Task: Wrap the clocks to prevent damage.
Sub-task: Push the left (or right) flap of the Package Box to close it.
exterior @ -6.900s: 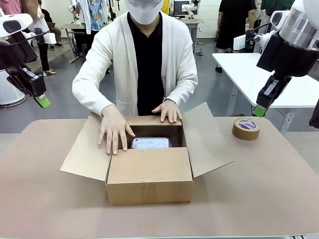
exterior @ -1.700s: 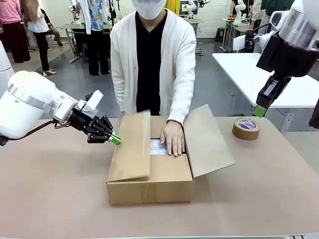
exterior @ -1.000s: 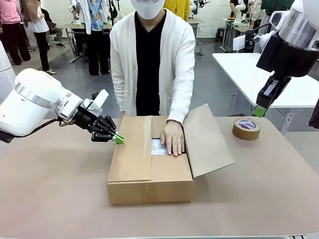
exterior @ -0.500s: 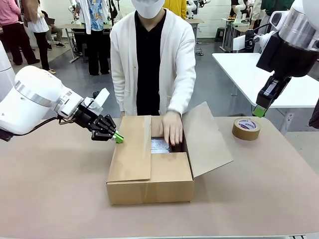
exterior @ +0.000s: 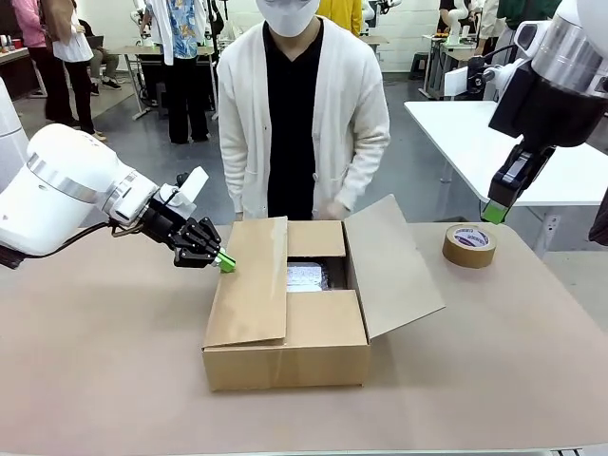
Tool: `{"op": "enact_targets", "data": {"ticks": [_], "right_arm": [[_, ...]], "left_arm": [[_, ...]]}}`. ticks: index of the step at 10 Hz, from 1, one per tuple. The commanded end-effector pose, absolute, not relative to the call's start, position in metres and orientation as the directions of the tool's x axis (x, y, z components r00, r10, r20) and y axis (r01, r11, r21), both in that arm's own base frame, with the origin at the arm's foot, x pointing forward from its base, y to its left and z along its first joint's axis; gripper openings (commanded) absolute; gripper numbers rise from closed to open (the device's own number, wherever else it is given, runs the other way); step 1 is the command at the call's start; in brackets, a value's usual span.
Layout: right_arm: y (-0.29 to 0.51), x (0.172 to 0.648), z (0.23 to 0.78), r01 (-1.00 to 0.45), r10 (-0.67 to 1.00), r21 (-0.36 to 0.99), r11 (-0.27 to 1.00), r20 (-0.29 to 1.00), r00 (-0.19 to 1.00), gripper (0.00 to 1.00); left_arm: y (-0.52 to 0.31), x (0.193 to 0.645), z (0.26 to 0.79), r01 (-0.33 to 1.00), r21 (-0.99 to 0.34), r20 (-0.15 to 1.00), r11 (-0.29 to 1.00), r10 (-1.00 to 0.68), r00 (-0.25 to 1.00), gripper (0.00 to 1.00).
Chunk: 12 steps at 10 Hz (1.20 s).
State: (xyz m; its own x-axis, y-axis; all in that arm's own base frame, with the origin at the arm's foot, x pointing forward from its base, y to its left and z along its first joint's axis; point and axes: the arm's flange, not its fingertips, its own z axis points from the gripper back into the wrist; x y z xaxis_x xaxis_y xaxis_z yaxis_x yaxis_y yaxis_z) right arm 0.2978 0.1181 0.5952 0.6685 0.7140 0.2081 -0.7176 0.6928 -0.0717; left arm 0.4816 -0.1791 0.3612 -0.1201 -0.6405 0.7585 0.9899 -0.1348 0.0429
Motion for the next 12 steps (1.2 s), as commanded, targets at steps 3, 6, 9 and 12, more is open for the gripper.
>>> {"op": "enact_targets", "data": {"ticks": [3,6,9,12], "right_arm": [[0.1208,0.2982,0.5954,-0.705,0.701,-0.065,0.707,0.202,0.684,0.01],[0.1208,0.2982,0.5954,-0.705,0.701,-0.065,0.707,0.202,0.684,0.01],[0.1208,0.2982,0.5954,-0.705,0.701,-0.065,0.707,0.202,0.684,0.01],[0.1181,0.2978,0.5952,-0.718,0.714,-0.072,0.693,0.208,0.669,0.01]], "left_arm": [[-0.1806,0.4818,0.3554,0.988,0.047,0.755,-0.145,-0.643,-0.130,0.00],[-0.1806,0.4818,0.3554,0.988,0.047,0.755,-0.145,-0.643,-0.130,0.00],[-0.1806,0.4818,0.3554,0.988,0.047,0.755,-0.145,-0.643,-0.130,0.00],[-0.1806,0.4818,0.3554,0.988,0.047,0.755,-0.145,-0.643,-0.130,0.00]]}}
